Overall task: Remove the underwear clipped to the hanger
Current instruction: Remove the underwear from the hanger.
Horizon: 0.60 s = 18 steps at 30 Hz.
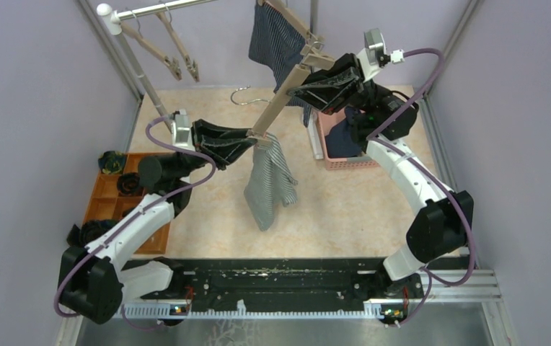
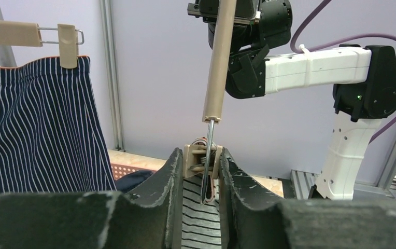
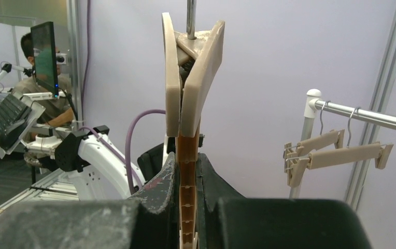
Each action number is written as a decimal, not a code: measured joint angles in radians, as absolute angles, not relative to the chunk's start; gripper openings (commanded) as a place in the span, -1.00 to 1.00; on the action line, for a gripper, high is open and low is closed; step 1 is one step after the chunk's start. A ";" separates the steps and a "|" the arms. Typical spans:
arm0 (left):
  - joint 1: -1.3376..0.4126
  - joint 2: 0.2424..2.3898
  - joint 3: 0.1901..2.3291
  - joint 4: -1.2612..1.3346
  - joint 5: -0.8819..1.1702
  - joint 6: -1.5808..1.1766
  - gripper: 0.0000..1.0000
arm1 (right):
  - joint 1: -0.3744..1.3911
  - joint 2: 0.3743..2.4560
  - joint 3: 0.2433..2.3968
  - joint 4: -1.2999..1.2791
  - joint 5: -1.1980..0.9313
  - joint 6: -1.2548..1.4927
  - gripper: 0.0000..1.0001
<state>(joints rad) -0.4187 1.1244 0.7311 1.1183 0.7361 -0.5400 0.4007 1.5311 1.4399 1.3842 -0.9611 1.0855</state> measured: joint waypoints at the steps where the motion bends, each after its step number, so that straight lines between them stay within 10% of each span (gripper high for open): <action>1: -0.418 1.133 0.730 1.135 0.740 -0.548 -0.75 | 0.399 1.533 1.440 1.385 -0.958 1.087 -1.00; 3: -0.415 1.150 0.730 1.167 0.751 -0.569 -1.00 | 0.396 1.535 1.440 1.383 -0.954 1.094 -1.00; 11: -0.387 1.232 0.730 1.351 0.794 -0.695 -0.99 | 0.394 1.537 1.440 1.375 -0.951 1.093 -1.00; 15: -0.375 1.230 0.753 1.325 0.827 -0.702 0.17 | 0.394 1.537 1.440 1.367 -0.950 1.093 -1.00; 18: -0.370 1.203 0.794 1.213 0.829 -0.666 0.19 | 0.395 1.537 1.441 1.368 -0.959 1.092 -1.00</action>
<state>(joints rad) -0.3698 1.2034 0.7937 1.2133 0.8291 -0.6662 0.3946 1.5368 1.4406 1.3678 -0.9588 1.0924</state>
